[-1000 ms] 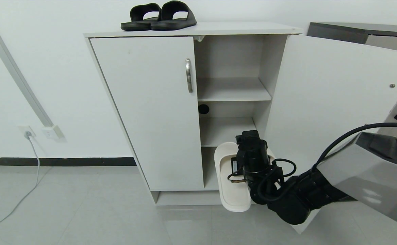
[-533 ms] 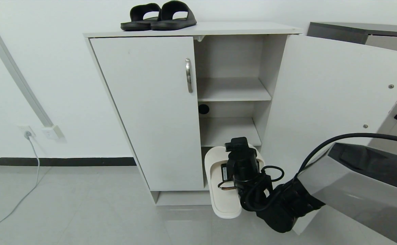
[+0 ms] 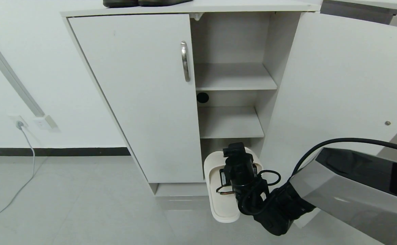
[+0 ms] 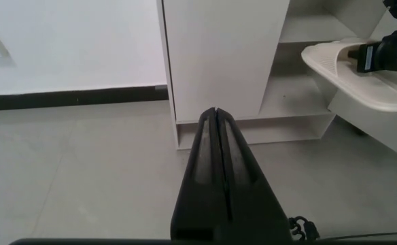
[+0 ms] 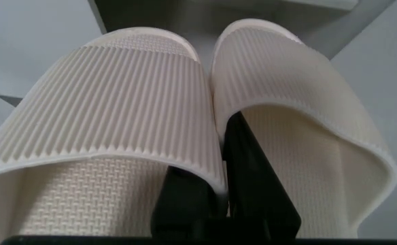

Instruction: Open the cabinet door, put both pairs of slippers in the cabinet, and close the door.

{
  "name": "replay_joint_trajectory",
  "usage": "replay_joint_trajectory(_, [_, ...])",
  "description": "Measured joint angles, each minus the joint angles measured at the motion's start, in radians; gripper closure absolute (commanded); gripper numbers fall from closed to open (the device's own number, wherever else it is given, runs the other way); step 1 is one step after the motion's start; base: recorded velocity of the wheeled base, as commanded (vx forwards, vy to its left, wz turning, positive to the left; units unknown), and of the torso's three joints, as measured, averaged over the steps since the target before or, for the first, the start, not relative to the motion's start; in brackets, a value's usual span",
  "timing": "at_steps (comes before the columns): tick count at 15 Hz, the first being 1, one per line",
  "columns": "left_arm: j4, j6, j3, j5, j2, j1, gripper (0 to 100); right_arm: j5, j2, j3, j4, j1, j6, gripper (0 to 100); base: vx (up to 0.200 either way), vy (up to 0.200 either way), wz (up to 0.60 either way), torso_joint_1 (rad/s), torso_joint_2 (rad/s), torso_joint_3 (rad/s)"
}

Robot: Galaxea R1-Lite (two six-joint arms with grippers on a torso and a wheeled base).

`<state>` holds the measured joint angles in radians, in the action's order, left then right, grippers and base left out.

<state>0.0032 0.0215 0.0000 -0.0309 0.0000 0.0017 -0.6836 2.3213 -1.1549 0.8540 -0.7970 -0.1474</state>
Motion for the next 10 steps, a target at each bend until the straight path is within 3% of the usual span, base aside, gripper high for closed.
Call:
replay_joint_trajectory(3, [0.000,0.000,0.000,0.000,0.000,-0.001,100,-0.007,0.000,-0.006,0.036,0.000,0.003,100,0.000,0.000,0.00,0.006,0.00,-0.168])
replay_joint_trajectory(8, [-0.001,-0.003,0.000,0.002,0.000,0.000,100,-0.036,0.014,0.029,0.391,0.003,0.210,100,0.000,0.000,0.00,0.000,0.00,-0.010])
replay_joint_trajectory(10, [-0.001,-0.003,0.000,0.002,0.000,0.000,100,-0.043,0.030,0.037,0.412,0.016,0.232,100,0.000,0.000,0.00,0.000,0.00,0.000])
